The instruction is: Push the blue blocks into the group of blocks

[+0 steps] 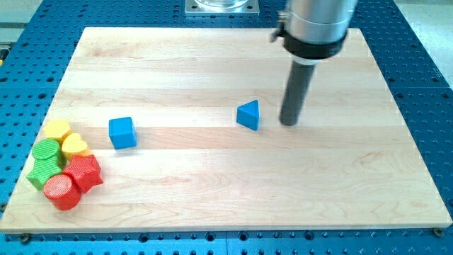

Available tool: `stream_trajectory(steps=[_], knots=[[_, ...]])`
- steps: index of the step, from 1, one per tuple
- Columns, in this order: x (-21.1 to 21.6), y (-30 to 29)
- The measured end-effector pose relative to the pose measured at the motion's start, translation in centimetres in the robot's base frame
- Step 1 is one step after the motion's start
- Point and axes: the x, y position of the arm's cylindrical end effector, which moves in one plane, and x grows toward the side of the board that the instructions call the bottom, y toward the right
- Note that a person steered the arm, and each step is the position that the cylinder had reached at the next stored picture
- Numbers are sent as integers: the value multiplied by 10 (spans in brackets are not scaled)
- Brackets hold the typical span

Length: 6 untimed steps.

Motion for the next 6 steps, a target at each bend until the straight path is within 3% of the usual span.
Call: stream_trajectory(steps=[1, 2, 3, 5, 6], knots=[[10, -76], [9, -114], [-13, -101], [3, -175], [-17, -152]])
